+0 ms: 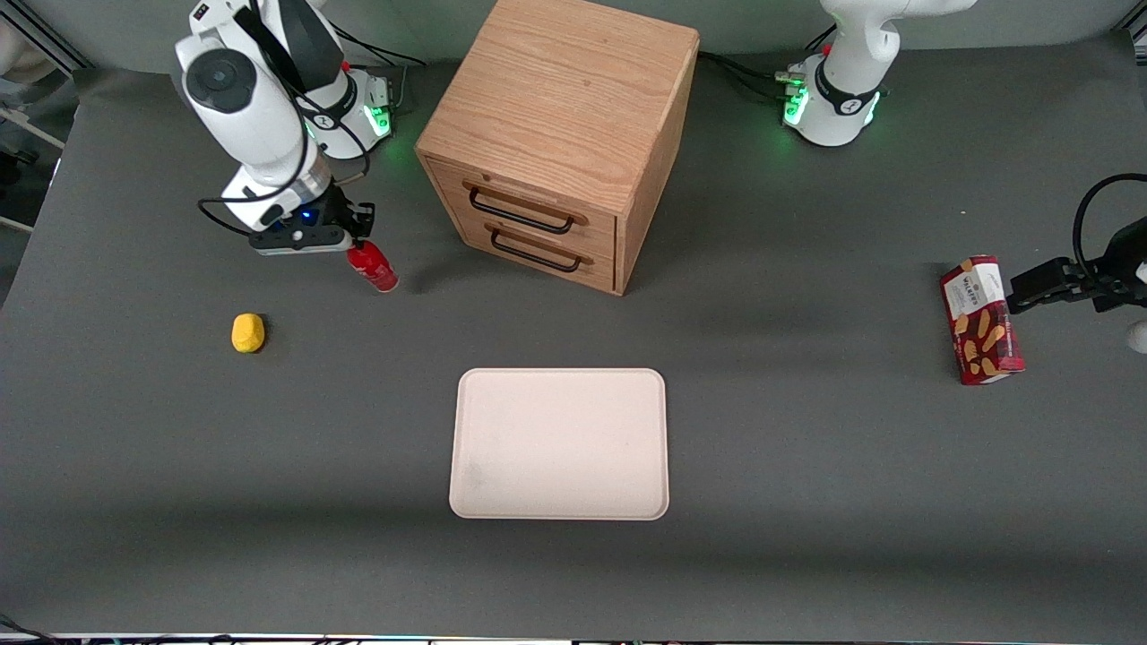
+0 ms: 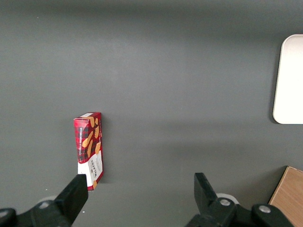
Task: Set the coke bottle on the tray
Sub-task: 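Lift the red bottle off the table with the right gripper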
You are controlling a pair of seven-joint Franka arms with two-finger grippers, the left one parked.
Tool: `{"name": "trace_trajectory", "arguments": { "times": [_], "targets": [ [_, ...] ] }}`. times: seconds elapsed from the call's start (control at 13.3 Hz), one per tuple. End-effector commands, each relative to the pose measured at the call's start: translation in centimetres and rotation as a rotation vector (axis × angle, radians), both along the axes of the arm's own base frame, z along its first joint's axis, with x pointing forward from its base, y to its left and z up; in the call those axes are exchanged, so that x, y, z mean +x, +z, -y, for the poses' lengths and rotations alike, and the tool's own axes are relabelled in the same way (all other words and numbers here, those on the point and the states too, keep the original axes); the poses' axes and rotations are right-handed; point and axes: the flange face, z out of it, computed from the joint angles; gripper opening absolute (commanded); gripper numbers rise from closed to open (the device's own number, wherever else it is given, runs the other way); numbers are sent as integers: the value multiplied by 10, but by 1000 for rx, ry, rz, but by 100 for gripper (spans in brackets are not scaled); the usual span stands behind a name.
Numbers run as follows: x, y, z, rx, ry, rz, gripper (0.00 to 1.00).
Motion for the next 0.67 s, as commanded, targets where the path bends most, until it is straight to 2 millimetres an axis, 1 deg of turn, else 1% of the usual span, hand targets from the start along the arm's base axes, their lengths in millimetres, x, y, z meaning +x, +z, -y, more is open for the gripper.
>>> {"name": "trace_trajectory", "arguments": {
  "times": [0.0,0.15,0.3,0.45,0.6],
  "targets": [
    [9,64,4,-19,-25,0,0],
    [5,107,-8,-4,-18,-13,0],
    [3,144,-10,4,-21,-13,0],
    [-2,174,-18,10,-11,-1,0],
    [-6,195,-24,26,-6,-2,0]
  ]
}}
